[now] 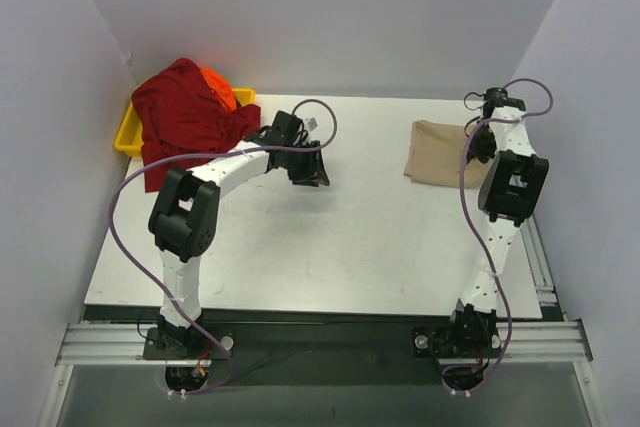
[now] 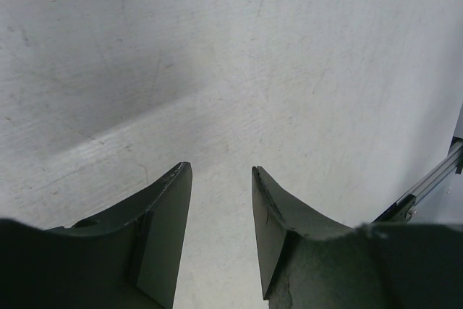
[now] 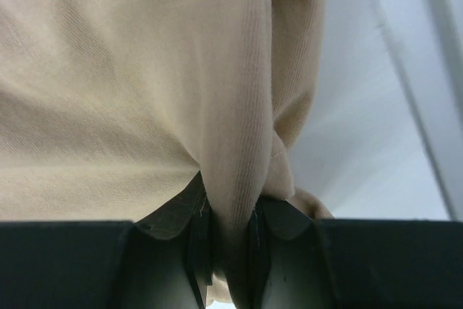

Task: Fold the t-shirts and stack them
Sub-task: Put the neatly folded tshirt into the corner of the board with the right arm

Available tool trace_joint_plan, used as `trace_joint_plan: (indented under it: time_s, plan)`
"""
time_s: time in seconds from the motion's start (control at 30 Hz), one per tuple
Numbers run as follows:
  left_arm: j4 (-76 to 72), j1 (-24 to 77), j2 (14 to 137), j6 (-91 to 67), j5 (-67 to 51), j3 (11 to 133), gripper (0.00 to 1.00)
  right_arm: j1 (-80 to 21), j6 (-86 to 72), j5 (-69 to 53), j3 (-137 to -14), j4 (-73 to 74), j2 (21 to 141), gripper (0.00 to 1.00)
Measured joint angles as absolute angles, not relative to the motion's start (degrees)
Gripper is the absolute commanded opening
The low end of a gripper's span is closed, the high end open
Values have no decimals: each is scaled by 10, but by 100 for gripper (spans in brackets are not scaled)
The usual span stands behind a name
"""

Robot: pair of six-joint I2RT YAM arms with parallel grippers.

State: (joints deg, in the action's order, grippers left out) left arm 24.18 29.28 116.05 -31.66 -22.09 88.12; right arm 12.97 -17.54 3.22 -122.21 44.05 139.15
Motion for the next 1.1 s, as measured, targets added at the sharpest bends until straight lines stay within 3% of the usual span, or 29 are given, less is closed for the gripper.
trace_joint_plan:
  time_s: [0.4,0.43,0.47,0.53,0.57,0.6,0.9,1.1]
  plan:
    - [276,277,1160,-308,-197,888,50,181,-175,93,-1239,446,1402,1]
    - [277,276,1160,-308,-197,890,50,181,-175,98,-1239,446,1402,6]
    - [277,276,1160,-308,-197,891,50,182,-174,102,-1239,446,1402,21]
    - [277,276,1159,-307,-195,892,50,182,-172,107,-1239,446,1402,41]
    - [277,276,1159,-307,-194,892,50,182,-170,112,-1239,446,1402,57]
    - [276,276,1159,-307,-192,891,50,182,-170,117,-1239,447,1401,62]
    - [258,276,1083,-307,-159,832,51,171,-167,149,-1164,425,1322,94]
    - [223,277,1022,-308,-135,777,51,131,-173,182,-1051,376,1181,99]
